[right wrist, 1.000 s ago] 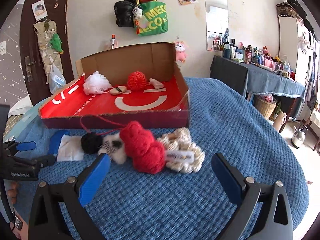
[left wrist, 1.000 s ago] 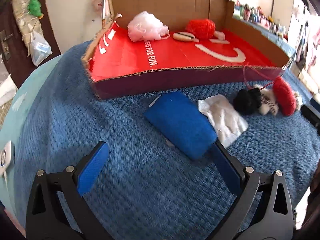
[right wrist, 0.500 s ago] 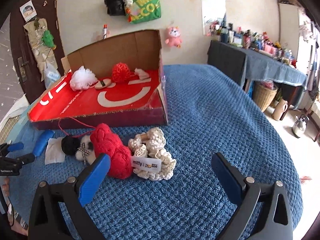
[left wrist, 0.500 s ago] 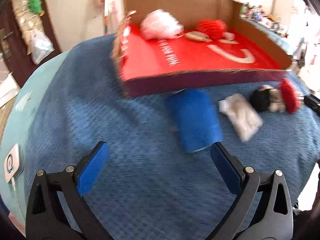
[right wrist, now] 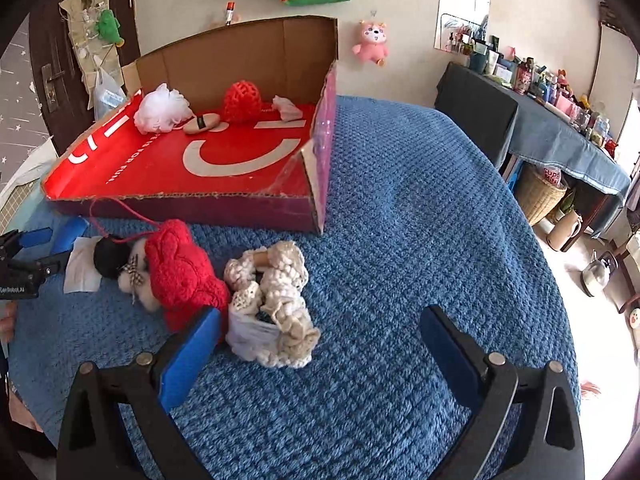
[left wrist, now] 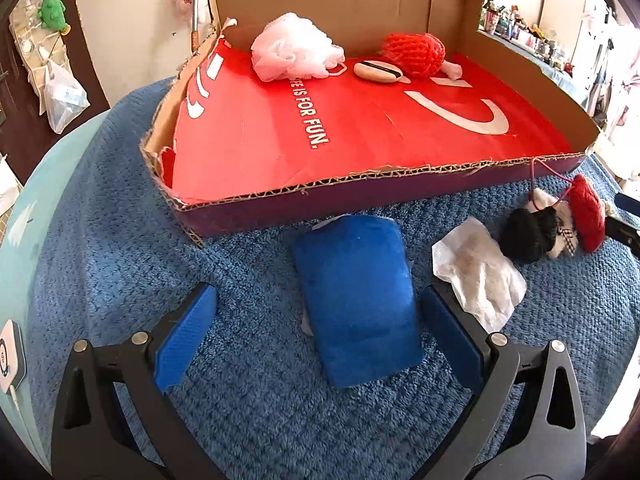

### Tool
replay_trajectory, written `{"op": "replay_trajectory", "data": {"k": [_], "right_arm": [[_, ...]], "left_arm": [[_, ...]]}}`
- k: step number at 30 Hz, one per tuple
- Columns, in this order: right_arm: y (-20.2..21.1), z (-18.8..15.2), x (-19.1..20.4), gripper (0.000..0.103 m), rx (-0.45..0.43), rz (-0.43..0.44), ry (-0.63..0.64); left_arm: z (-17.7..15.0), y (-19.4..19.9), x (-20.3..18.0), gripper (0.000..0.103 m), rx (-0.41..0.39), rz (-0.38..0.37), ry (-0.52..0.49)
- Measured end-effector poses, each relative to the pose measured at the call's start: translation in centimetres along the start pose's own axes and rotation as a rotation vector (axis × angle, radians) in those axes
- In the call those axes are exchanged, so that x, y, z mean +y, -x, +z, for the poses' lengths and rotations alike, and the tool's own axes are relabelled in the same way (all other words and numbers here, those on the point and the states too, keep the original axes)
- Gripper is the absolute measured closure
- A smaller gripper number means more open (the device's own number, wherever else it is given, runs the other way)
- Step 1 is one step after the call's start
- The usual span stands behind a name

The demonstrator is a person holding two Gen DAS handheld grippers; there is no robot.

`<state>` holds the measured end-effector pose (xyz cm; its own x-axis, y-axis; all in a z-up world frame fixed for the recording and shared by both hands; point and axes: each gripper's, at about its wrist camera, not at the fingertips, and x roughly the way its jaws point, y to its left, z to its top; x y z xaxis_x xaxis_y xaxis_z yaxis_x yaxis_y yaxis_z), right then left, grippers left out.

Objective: Organize soft objects
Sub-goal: 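Grasp the blue sponge with left tool while right tool grasps cream crocheted scrunchie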

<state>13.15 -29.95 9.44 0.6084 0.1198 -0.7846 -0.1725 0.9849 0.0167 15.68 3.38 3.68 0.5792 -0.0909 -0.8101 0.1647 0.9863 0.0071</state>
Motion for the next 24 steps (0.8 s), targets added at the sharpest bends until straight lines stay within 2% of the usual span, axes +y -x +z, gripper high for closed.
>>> {"op": "replay_trajectory", "data": {"k": [2, 5, 6, 8, 9, 10, 11, 12, 13, 16, 19, 24], "right_arm": [[-0.5, 0.3, -0.3, 0.006, 0.012, 0.012, -0.006], [-1.3, 0.5, -0.3, 0.018, 0.035, 0.038, -0.003], [-1.6, 0.5, -0.2, 0.025, 0.046, 0.04, 0.002], [-2.0, 0.5, 0.4, 0.03, 0.051, 0.037, 0.029], [-1.9, 0.5, 0.8, 0.035, 0.043, 0.032, 0.048], [-1.8, 0.5, 1.0, 0.049, 0.034, 0.042, 0.054], [-1.6, 0.5, 1.2, 0.058, 0.031, 0.074, 0.058], [-1.6, 0.5, 1.4, 0.064, 0.032, 0.082, 0.063], [-1.5, 0.4, 1.7, 0.067, 0.023, 0.07, 0.074], [-0.7, 0.3, 2.0, 0.071, -0.008, 0.069, 0.073], [0.8, 0.5, 1.8, 0.072, -0.051, 0.076, 0.047], [3.6, 1.3, 2.1, 0.072, -0.129, 0.096, 0.033]], "left_arm": [[0.0, 0.0, 0.0, 0.001, -0.011, -0.011, -0.004], [0.1, 0.2, -0.2, 0.013, -0.028, -0.034, -0.015], [0.1, 0.2, -0.4, 0.016, -0.032, -0.039, -0.022], [0.2, 0.2, -0.5, 0.023, -0.039, -0.044, -0.03], [0.2, 0.3, -0.6, 0.029, -0.045, -0.042, -0.034], [0.2, 0.4, -0.6, 0.041, -0.051, -0.047, -0.036], [0.1, 0.6, -0.6, 0.046, -0.059, -0.054, -0.039], [0.1, 0.8, -0.7, 0.063, -0.067, -0.076, -0.044], [0.1, 0.9, -0.8, 0.071, -0.066, -0.103, -0.048], [-0.2, 1.5, -1.5, 0.076, -0.091, -0.1, -0.075], [-0.2, 2.5, -1.8, 0.077, -0.109, -0.127, -0.084], [0.2, 4.5, -2.1, 0.077, -0.159, -0.131, -0.097]]}}
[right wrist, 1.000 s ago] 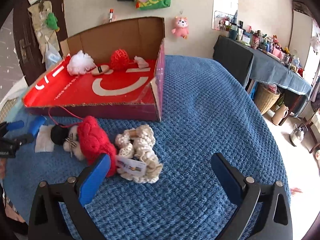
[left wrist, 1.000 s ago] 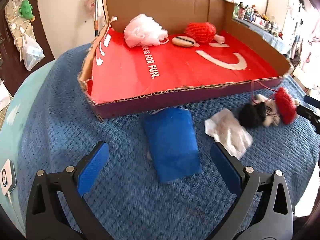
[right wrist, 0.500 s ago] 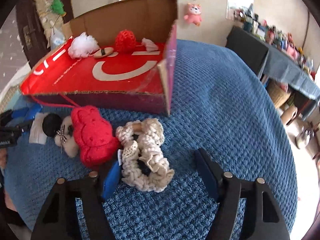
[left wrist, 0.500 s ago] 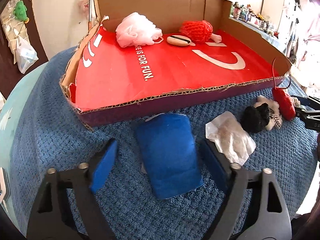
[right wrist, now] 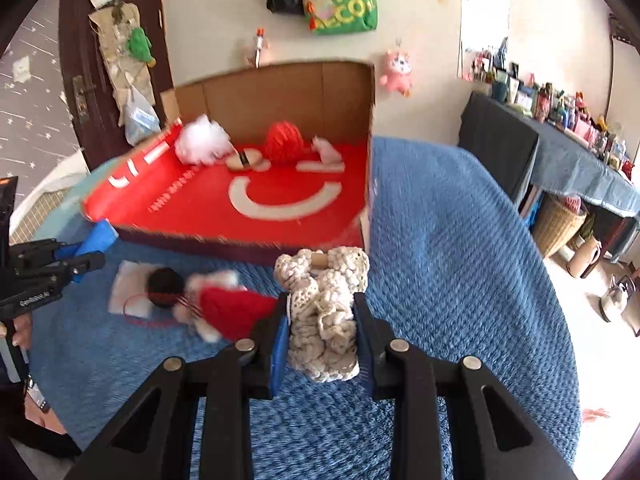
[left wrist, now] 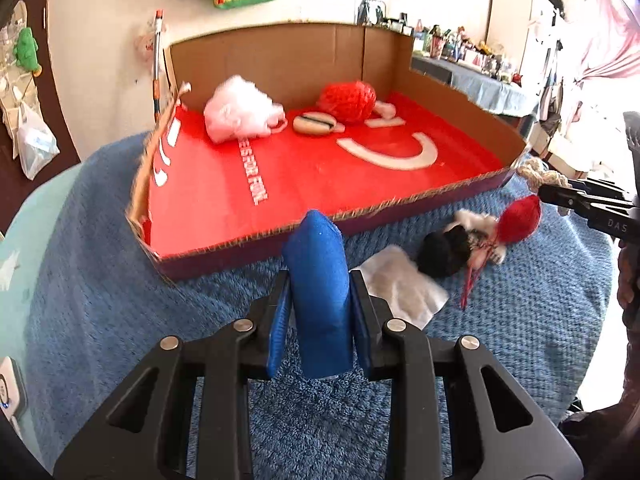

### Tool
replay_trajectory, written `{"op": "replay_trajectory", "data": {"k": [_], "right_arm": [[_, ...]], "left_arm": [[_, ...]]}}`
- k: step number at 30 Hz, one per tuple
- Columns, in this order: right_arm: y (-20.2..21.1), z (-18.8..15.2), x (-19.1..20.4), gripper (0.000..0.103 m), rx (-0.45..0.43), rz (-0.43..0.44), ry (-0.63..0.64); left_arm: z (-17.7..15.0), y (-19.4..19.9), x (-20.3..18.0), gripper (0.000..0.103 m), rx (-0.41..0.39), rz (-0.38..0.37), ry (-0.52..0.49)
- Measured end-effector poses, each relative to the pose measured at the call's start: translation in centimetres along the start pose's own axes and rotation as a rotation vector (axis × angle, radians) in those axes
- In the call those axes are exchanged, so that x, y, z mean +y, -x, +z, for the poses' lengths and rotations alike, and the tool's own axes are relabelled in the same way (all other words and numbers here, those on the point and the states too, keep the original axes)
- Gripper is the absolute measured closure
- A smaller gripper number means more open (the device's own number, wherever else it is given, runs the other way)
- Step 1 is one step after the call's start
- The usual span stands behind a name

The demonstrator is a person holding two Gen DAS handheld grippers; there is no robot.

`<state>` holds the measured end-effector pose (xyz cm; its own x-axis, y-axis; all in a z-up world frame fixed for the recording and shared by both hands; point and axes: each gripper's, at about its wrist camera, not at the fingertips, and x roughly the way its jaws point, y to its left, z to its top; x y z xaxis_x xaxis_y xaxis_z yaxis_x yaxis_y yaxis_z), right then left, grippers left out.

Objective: Organize soft objects
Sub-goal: 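Grasp the blue sponge with left tool while right tool grasps cream crocheted scrunchie, then carry the blue sponge and cream scrunchie over into the box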

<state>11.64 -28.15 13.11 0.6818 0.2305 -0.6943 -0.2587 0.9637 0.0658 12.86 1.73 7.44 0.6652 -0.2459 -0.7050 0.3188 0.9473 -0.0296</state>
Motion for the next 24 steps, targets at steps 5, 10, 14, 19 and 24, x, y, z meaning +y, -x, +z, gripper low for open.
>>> {"op": "replay_trajectory", "data": {"k": [5, 10, 14, 19, 24], "right_arm": [[0.9, 0.6, 1.3, 0.072, -0.029, 0.02, 0.013], [0.8, 0.4, 1.8, 0.072, -0.027, 0.031, 0.016], [1.1, 0.5, 1.8, 0.072, -0.034, 0.035, 0.011], [1.6, 0.8, 1.9, 0.072, -0.05, 0.037, 0.012], [1.7, 2.3, 2.1, 0.072, -0.072, 0.044, 0.019]], "left_arm": [[0.5, 0.8, -0.1, 0.077, -0.024, 0.0, -0.013], [0.6, 0.8, -0.1, 0.077, -0.024, -0.003, -0.015], [0.6, 0.9, -0.1, 0.077, -0.024, -0.005, -0.018], [0.8, 1.1, -0.1, 0.077, -0.03, -0.006, -0.017], [1.9, 1.6, 0.0, 0.077, -0.046, -0.011, -0.02]]}}
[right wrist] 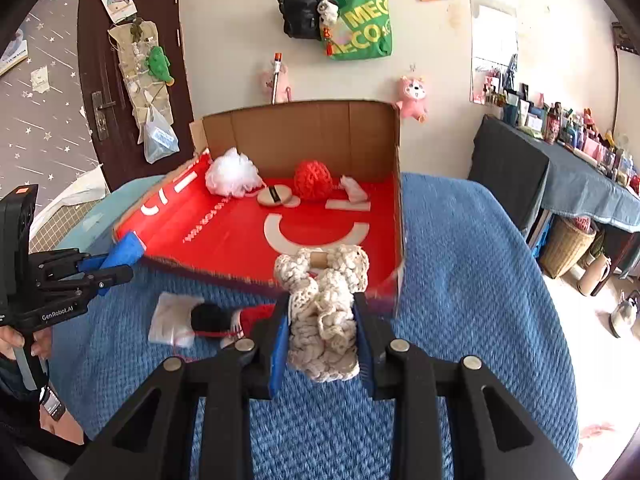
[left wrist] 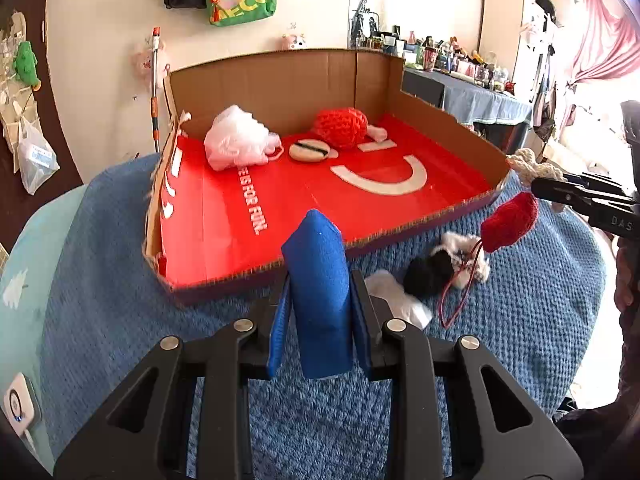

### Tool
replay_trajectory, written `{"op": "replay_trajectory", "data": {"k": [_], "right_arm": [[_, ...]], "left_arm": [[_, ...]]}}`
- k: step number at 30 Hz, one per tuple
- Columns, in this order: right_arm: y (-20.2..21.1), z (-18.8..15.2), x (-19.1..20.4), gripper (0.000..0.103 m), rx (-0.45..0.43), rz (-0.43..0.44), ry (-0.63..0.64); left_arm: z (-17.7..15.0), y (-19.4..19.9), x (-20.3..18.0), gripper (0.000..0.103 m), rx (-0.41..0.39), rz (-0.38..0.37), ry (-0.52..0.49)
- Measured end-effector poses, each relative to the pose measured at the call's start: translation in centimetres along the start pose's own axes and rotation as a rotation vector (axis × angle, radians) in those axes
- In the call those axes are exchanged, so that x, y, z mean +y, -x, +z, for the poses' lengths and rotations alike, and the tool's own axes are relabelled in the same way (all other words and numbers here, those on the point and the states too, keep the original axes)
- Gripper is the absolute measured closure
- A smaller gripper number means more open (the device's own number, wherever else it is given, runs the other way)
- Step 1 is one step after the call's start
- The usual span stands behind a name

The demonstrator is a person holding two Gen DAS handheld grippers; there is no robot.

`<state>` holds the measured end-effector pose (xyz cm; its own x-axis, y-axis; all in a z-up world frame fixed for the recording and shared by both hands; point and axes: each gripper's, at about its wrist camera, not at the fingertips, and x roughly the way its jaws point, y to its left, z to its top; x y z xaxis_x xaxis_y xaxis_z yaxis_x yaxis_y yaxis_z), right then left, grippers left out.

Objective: Organize soft objects
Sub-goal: 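Carry the blue sponge and cream scrunchie over into the box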

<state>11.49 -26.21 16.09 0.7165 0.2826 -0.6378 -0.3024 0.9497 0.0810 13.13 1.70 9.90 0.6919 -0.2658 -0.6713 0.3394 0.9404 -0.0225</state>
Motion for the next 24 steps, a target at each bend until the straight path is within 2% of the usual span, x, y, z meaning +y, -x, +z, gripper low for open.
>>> {"op": "replay_trajectory", "data": {"k": [5, 9, 13, 19, 24], "right_arm": [[-0.2, 1.9, 0.3, 0.071, -0.014, 0.016, 0.015], [-0.4, 1.8, 0.0, 0.07, 0.014, 0.04, 0.0], [-0.7, -0.4, -0.7, 0.07, 0.072, 0.075, -0.048], [-2.2, -4.5, -2.4, 0.069, 0.17, 0.045, -0.126], [-1.9, -5.3, -3.8, 0.069, 0.153, 0.035, -0.172]], "left_arm": [[1.4, 0.2, 0.1, 0.077, -0.016, -0.001, -0.007], [1.8, 0.0, 0.4, 0.077, -0.014, -0.013, -0.006], [1.0, -0.6, 0.4, 0.077, 0.01, -0.034, -0.002], [-1.7, -2.0, 0.2, 0.077, 0.083, -0.054, 0.005], [-2.9, -2.5, 0.5, 0.077, 0.115, -0.06, 0.038]]}}
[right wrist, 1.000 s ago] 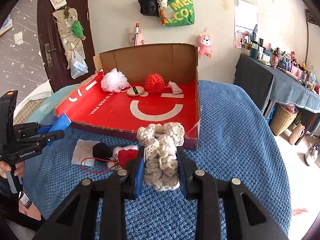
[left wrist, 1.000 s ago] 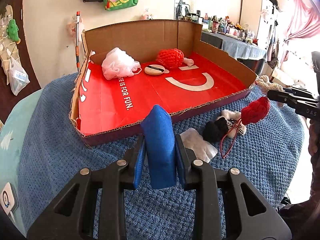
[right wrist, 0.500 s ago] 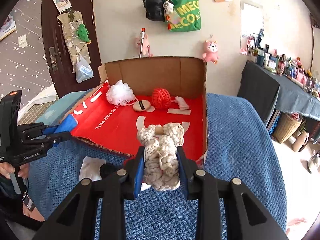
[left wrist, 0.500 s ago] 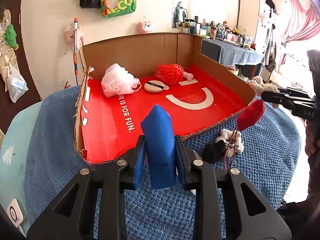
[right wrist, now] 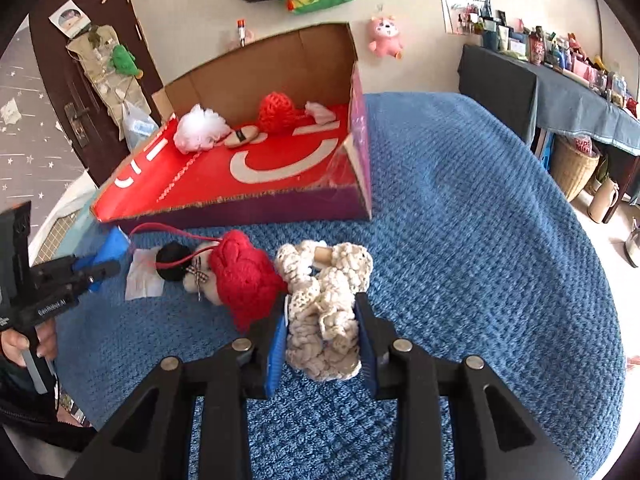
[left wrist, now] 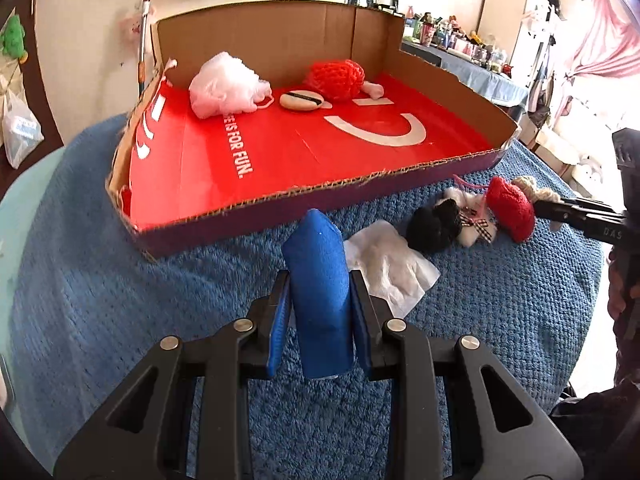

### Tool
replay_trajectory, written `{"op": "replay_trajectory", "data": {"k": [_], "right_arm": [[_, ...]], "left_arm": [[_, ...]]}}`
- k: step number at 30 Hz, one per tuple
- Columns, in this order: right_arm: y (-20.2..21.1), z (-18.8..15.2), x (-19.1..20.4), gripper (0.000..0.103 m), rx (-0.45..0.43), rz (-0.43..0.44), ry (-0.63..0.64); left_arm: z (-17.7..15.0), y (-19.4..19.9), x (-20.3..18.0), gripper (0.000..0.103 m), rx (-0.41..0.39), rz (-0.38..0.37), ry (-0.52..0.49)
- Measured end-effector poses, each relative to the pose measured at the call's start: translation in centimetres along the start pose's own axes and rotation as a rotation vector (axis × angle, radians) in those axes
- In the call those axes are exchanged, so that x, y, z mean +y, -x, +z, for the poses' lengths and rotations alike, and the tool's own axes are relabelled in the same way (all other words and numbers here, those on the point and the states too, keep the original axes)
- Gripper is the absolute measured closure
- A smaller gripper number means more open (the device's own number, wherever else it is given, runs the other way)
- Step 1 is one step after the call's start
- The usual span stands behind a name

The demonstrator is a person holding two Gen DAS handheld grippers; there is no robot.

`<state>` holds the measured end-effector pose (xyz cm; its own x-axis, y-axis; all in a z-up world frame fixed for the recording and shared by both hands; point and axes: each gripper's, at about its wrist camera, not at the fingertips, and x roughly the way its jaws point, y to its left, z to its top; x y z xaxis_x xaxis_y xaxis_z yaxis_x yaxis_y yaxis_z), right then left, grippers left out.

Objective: Organize soft objects
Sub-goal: 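Carry the blue sponge and cream scrunchie over into the box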

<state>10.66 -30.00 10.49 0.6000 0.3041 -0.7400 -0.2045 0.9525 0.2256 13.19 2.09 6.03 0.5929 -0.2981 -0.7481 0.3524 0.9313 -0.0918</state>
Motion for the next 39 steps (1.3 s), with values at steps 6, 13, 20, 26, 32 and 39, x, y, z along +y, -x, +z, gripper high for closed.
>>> {"op": "replay_trajectory", "data": {"k": [6, 13, 20, 26, 32, 39], "right_arm": [[2.3, 1.3, 0.6, 0.068, -0.085, -0.012, 0.035], [3.1, 2.0, 0.6, 0.065, -0.114, 0.009, 0.03], [1.0, -0.3, -1.0, 0.064, -0.027, -0.019, -0.012], [0.9, -1.9, -2.6, 0.041, -0.014, -0.054, -0.03], [1.5, -2.6, -2.5, 0.038, -0.018, -0.056, 0.042], [2.2, -3.0, -2.9, 0.046, -0.047, -0.027, 0.067]], "left_arm": [[0.1, 0.8, -0.2, 0.077, -0.022, 0.003, -0.001], [0.0, 0.6, -0.4, 0.077, -0.009, -0.001, -0.011], [-1.2, -1.1, -0.7, 0.076, 0.051, 0.001, -0.03], [-1.7, -1.2, -1.2, 0.047, 0.03, 0.012, -0.053], [-1.8, -1.3, -1.3, 0.034, 0.022, 0.031, -0.042], [-1.7, -1.4, -1.3, 0.037, 0.018, 0.026, -0.048]]}}
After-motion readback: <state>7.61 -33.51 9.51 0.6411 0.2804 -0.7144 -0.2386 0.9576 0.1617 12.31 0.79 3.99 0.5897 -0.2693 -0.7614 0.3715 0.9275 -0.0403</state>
